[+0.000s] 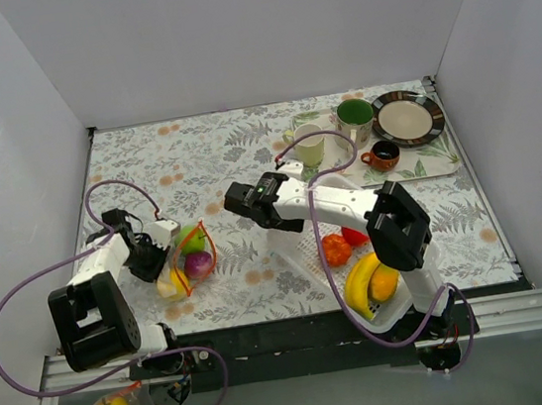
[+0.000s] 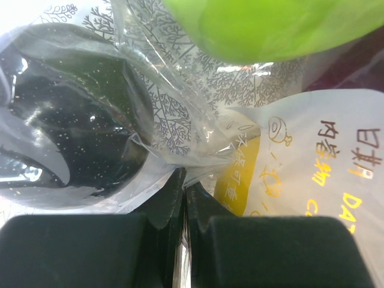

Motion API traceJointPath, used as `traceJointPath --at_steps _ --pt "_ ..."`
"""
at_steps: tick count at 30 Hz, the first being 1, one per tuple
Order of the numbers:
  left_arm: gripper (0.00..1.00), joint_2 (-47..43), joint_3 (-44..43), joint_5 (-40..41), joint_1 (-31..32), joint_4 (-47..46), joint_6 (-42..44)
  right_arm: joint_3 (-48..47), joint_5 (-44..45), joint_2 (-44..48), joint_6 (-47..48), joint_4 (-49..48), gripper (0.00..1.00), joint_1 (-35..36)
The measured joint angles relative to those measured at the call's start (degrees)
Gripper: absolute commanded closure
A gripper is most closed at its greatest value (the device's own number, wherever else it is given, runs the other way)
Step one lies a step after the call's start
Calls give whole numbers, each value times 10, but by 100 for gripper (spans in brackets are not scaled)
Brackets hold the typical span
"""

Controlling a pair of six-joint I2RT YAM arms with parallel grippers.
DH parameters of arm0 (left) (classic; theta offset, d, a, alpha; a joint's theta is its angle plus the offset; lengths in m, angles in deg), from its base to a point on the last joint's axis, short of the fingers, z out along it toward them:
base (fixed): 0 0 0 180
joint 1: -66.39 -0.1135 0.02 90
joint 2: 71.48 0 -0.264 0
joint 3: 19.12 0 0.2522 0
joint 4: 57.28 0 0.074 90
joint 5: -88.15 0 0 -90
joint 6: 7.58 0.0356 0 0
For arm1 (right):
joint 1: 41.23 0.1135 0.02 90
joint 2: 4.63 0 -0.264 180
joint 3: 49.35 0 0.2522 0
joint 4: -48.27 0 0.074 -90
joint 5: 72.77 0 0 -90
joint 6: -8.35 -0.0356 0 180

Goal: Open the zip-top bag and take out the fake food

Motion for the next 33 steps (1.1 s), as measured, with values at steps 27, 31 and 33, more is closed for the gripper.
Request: traceJointPath --at_steps 27,31,33 --pt "100 -7 5 0 0 5 4 7 5 -12 195 -93 54 85" --pt "100 -7 5 0 0 6 4 7 6 -26 185 -85 43 124" --pt "100 -7 5 0 0 7 4 10 9 -26 175 -76 30 137"
